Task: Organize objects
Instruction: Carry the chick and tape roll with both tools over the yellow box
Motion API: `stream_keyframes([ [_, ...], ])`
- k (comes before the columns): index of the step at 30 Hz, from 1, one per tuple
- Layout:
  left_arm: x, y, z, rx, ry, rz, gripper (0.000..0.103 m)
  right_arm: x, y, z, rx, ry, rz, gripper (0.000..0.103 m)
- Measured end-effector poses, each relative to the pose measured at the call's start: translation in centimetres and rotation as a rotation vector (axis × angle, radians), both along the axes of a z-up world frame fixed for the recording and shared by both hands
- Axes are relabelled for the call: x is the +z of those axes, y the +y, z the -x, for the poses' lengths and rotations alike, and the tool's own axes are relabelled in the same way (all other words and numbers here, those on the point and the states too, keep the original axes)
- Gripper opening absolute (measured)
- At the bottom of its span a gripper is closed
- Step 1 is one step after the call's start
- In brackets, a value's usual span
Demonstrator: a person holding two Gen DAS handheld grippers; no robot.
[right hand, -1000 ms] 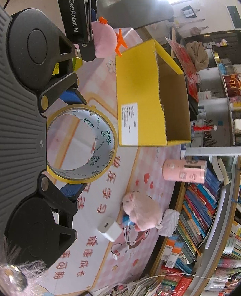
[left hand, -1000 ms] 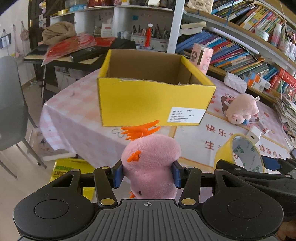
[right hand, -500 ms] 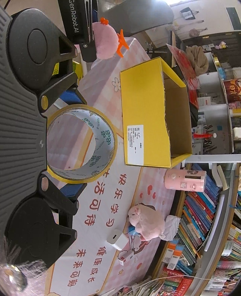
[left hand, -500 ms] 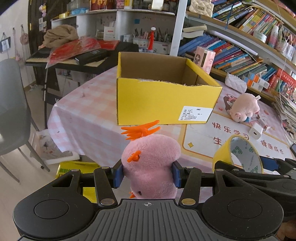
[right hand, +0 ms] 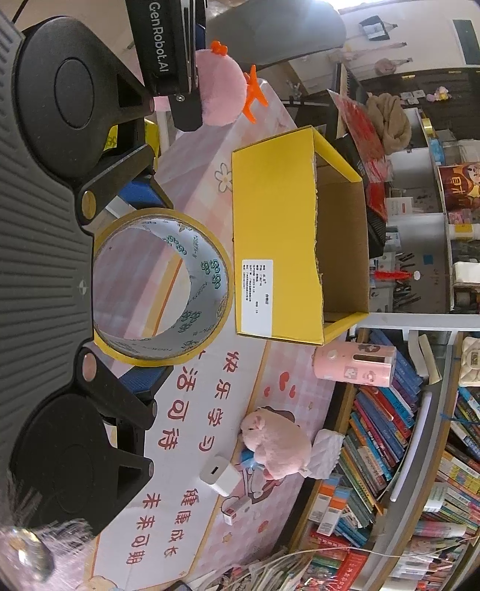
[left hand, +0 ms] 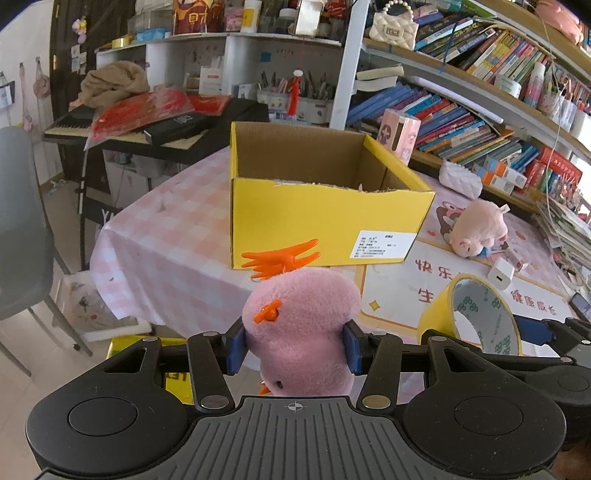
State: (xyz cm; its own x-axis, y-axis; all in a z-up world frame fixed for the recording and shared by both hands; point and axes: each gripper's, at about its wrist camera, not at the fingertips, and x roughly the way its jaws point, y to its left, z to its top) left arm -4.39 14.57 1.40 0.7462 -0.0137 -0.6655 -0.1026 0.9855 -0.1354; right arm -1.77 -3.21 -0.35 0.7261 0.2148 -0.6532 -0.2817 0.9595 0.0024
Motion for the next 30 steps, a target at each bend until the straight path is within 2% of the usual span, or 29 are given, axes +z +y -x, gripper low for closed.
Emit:
stream_keyframes([
  [17, 0.9, 0.9, -0.8, -0.007, -0.038, -0.022, 0.049, 0.6, 1.8, -0.6, 0.019, -0.018, 0.020, 0.082],
  [24, 2.0, 1.0, -2.5, 0.003, -0.077, -0.047, 0.049, 1.1, 2.2, -2.5, 0.036, -0.025, 0.011, 0.082],
  [30, 3.3, 1.1, -5.2, 0.014, -0.120, -0.066, 0.049, 2.3, 2.4, -5.2, 0.056, -0.066, -0.008, 0.082],
])
